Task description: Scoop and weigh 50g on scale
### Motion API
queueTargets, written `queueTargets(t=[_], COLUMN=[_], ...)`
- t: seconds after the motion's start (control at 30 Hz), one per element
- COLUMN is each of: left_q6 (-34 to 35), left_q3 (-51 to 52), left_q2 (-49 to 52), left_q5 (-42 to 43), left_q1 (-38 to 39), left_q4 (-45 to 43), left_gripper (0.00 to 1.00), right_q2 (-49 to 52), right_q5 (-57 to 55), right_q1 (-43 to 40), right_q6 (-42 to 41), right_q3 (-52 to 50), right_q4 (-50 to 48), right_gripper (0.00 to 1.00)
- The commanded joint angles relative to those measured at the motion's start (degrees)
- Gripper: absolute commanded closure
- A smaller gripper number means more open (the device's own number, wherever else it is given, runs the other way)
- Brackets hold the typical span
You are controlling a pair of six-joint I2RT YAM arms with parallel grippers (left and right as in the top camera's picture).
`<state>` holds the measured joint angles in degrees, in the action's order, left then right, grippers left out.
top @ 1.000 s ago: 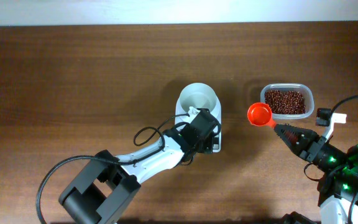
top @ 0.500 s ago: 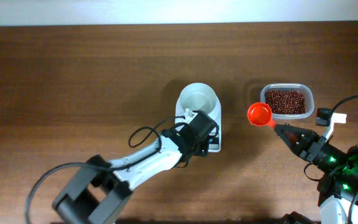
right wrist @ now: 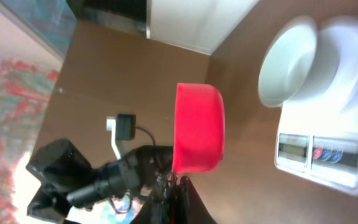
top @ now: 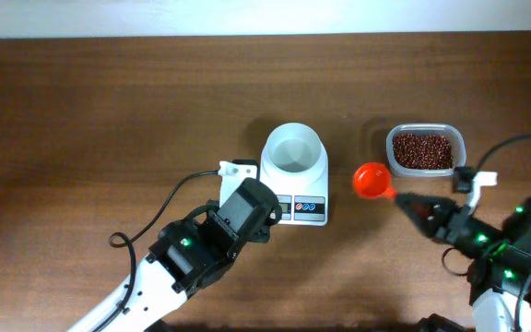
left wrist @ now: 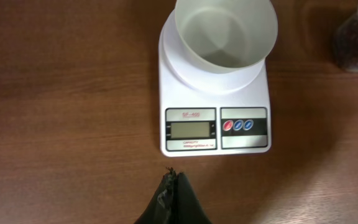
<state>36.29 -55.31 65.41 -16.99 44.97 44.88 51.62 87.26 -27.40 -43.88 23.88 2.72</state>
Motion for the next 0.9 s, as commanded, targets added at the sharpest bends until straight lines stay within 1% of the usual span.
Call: queueTargets(t=[0.0, 0.07, 0.17, 0.33, 0.57, 0.77, 0.87], left_q6=[0.17, 0.17, 0.17, 0.15, 0.15, 0.20, 3.34], left_q3=[0.07, 0.07, 0.07, 0.07, 0.07, 0.07, 0.07], left_q2=[-0.61, -0.61, -0.61, -0.61, -0.61, -0.61, -0.61], left_q5=[-1.20, -0.74, -0.37, -0.39, -0.42, -0.39, -0.37], left_q1=[-0.24, -0.22, -0.24, -0.24, -0.24, -0.24, -0.22], left_q4=[0.68, 1.14, 1.16, 1.16, 1.29, 1.25, 1.27], left_gripper=[1.00, 1.00, 1.00, 0.99, 1.00, 1.00, 1.00], right_q2=[-0.24, -0.24, -0.24, -0.24, -0.24, -0.24, -0.24], right_q5=[-2.47, -3.19, -3.26, -3.30, -5.79, -11.82, -13.90], right_q1=[5.57, 10.12, 16.96, 25.35, 26.23, 26.23, 26.21], right_q6=[10.45, 13.07, 13.68, 13.70, 13.70, 13.68, 13.70], right_q3=[0.42, 0.42, 0.42, 0.42, 0.42, 0.42, 0.42], right_q4=[6.56, 9.99, 13.09, 14.47, 14.45, 14.45, 13.68], right_gripper=[0.96, 0.96, 0.96, 0.96, 0.96, 0.96, 0.96])
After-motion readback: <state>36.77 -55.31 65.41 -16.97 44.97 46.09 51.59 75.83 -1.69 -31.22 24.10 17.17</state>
